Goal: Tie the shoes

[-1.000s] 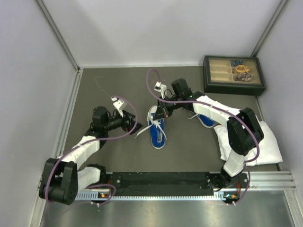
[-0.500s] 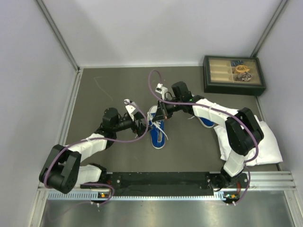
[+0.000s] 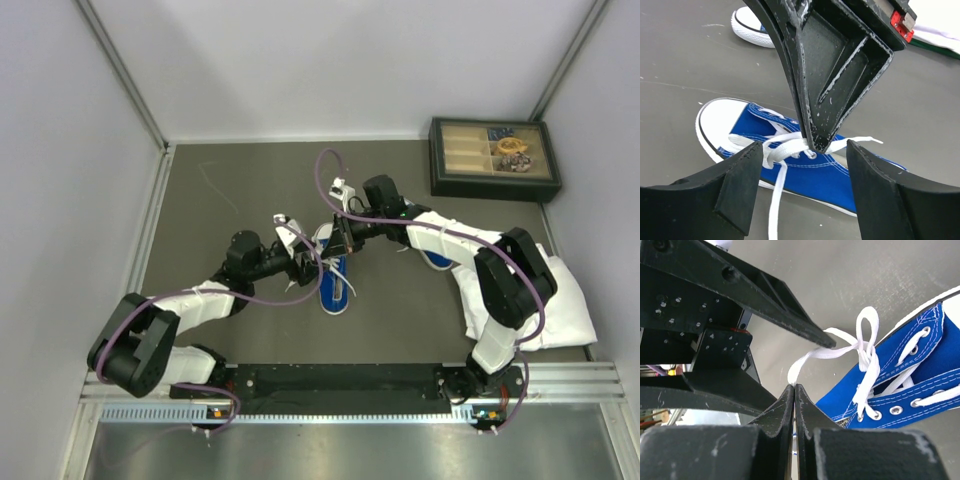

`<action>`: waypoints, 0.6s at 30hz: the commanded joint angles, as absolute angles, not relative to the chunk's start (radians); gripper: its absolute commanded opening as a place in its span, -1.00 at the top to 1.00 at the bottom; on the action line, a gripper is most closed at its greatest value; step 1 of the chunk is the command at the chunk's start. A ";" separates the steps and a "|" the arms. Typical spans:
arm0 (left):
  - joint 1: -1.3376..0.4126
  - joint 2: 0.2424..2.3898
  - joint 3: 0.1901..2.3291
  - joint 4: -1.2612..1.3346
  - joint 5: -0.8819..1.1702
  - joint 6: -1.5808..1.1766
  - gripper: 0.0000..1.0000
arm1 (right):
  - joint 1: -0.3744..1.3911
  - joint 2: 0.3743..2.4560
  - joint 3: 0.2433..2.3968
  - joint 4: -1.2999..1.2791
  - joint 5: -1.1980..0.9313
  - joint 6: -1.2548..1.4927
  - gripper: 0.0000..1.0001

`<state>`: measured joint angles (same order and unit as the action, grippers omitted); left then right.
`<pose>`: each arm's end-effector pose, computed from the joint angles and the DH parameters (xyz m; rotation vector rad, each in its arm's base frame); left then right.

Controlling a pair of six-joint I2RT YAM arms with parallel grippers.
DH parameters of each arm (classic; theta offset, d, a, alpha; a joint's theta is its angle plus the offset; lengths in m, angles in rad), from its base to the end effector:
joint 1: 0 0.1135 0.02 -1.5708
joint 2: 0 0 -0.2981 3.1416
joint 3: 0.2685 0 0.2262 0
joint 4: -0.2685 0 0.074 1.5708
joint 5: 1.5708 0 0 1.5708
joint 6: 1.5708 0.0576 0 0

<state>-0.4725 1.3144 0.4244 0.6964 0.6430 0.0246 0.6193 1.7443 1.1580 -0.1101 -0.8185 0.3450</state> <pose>0.2035 -0.1428 0.2470 0.8935 1.5747 -0.8862 0.2796 0.2509 0.2637 -0.7940 2.2651 1.4138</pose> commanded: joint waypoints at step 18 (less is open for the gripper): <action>-0.502 1.341 0.411 0.804 0.512 0.078 0.02 | 0.630 1.733 1.124 0.020 -0.833 0.482 1.00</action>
